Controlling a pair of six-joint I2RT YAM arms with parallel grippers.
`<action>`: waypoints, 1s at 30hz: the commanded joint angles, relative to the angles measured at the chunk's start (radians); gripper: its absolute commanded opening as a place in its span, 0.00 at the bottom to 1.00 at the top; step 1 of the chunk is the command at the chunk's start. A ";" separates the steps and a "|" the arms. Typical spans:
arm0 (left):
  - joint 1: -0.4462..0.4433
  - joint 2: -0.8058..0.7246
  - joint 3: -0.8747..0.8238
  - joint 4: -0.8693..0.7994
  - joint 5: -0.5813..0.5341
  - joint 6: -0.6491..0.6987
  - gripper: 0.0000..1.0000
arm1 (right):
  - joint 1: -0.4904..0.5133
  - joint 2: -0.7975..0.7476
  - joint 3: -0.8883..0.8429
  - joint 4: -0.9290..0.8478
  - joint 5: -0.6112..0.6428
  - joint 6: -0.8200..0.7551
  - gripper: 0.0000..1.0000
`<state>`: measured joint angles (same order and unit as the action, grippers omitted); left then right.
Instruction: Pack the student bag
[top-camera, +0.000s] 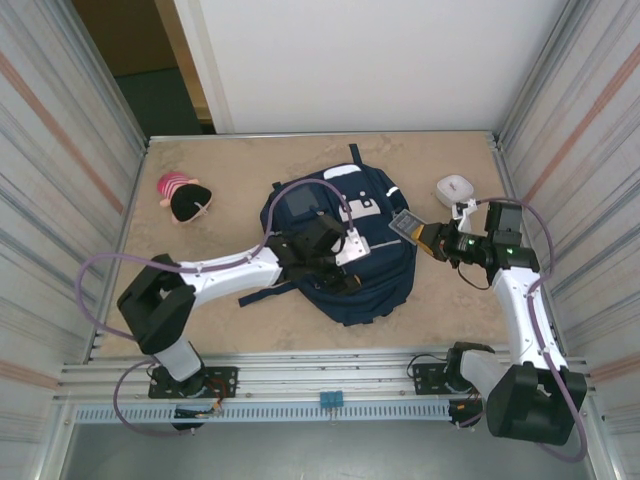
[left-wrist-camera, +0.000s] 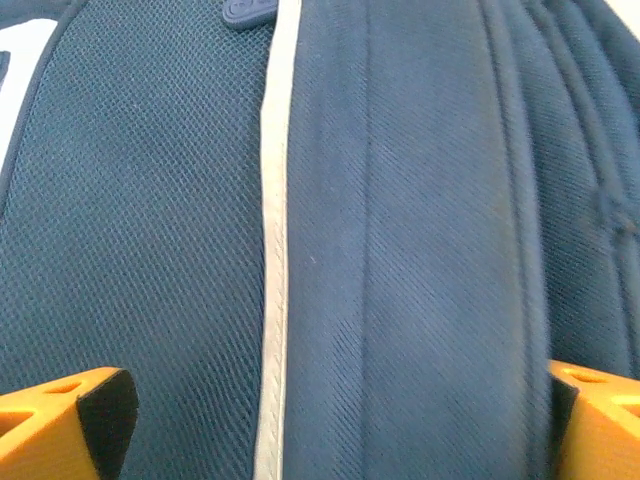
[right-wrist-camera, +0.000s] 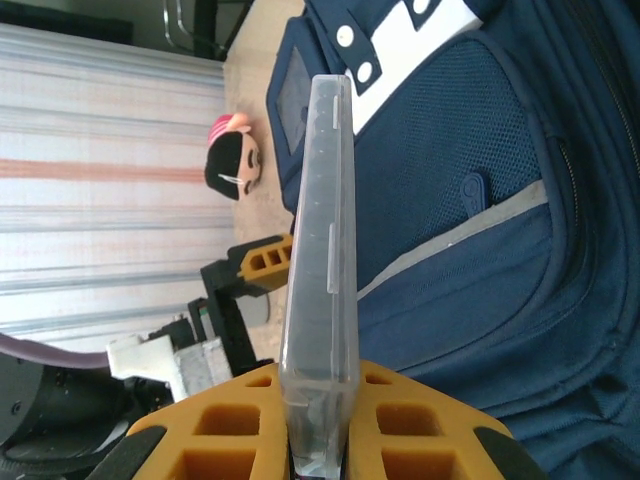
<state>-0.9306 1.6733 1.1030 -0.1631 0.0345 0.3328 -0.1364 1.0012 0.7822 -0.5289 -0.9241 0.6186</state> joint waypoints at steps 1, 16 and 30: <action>0.003 0.025 0.056 0.061 -0.082 0.030 0.93 | -0.003 -0.047 -0.016 -0.038 -0.025 -0.027 0.05; 0.085 -0.108 0.016 0.182 -0.075 -0.116 0.08 | -0.006 -0.163 -0.023 -0.152 0.027 -0.011 0.05; 0.122 -0.143 0.079 0.222 0.087 -0.195 0.05 | 0.458 -0.079 -0.203 0.382 0.215 0.370 0.07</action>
<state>-0.8238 1.5982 1.1351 -0.0181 0.0616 0.1551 0.2855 0.8665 0.5842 -0.3634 -0.7540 0.8845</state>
